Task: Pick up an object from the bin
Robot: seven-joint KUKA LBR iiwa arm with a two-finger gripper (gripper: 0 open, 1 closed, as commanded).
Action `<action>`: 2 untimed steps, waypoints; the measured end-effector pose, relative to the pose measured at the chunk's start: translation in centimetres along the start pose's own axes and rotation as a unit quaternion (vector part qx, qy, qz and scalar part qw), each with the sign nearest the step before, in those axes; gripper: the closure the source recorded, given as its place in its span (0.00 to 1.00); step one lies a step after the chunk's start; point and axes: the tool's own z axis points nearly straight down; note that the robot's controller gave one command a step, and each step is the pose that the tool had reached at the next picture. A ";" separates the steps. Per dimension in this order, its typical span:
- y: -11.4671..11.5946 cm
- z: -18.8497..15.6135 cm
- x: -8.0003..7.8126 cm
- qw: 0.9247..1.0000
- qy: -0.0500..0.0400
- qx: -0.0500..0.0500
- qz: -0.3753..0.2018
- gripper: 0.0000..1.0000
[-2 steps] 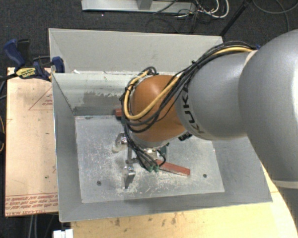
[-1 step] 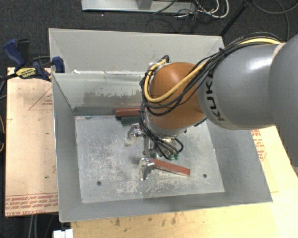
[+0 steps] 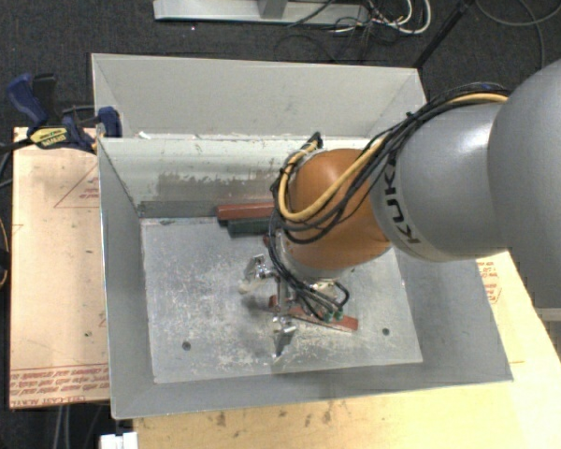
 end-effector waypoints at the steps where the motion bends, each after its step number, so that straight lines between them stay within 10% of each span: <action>1: -4.6 1.9 -3.3 1.000 0.004 -0.001 -0.002 0.00; 2: -6.9 2.1 -1.5 0.991 -0.015 0.001 -0.129 1.00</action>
Offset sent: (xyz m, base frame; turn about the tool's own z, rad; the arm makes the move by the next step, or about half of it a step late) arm 0.0237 -0.0666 -0.0308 -0.2624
